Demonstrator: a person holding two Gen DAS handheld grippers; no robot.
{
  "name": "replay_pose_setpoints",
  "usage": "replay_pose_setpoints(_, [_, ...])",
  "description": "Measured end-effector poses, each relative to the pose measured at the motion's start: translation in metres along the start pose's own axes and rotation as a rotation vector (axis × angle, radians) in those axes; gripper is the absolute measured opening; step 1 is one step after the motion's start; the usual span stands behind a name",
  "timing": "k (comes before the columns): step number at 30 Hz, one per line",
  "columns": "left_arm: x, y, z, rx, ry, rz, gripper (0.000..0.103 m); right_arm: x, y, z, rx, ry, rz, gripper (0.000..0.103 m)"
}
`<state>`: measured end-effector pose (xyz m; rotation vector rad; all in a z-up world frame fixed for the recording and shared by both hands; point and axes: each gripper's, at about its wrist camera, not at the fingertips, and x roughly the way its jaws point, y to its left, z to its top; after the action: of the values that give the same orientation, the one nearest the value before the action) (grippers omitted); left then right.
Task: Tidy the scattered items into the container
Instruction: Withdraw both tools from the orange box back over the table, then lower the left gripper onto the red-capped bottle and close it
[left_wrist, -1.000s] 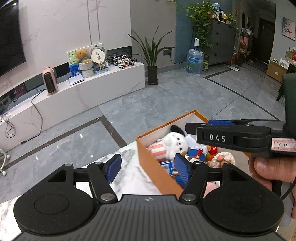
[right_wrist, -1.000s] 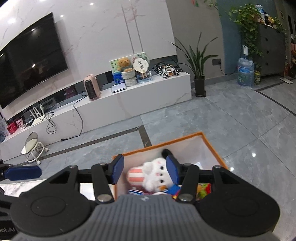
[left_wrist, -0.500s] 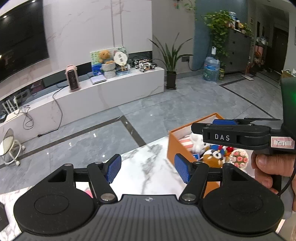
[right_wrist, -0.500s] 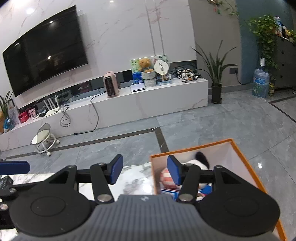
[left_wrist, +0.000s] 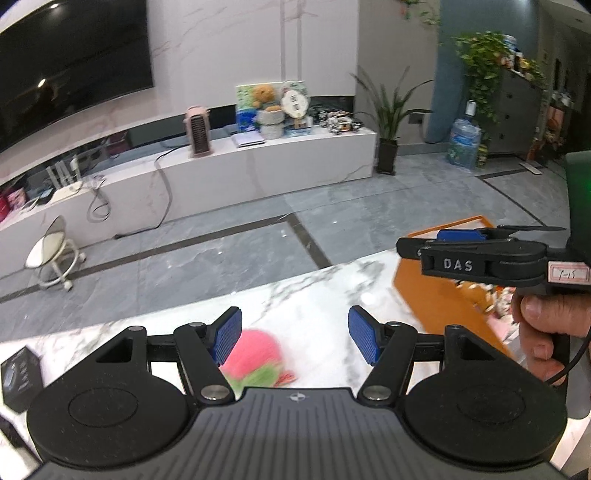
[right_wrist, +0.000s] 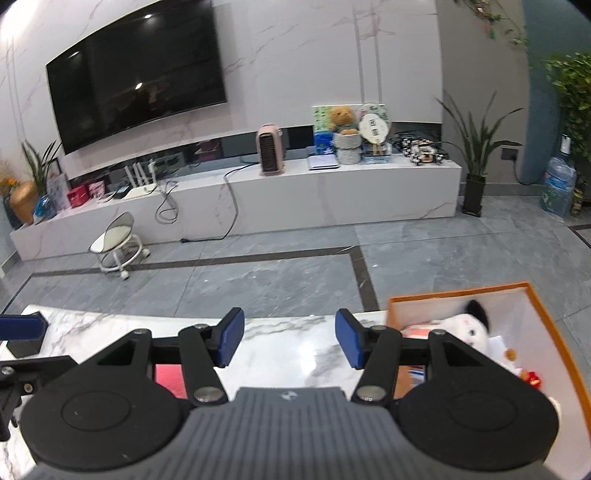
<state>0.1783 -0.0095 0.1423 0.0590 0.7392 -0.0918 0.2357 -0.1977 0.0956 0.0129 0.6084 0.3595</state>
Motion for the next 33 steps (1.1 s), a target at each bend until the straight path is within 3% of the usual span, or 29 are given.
replay_pose_setpoints(19, [-0.011,0.096,-0.088,-0.165,0.126,0.071,0.075,0.034,0.077,-0.032,-0.155,0.1,0.059,0.061])
replay_pose_setpoints(33, [-0.001,0.132,-0.152,-0.188,0.265,0.045,0.075,0.063,0.112,-0.059,-0.242,0.183,0.057,0.068])
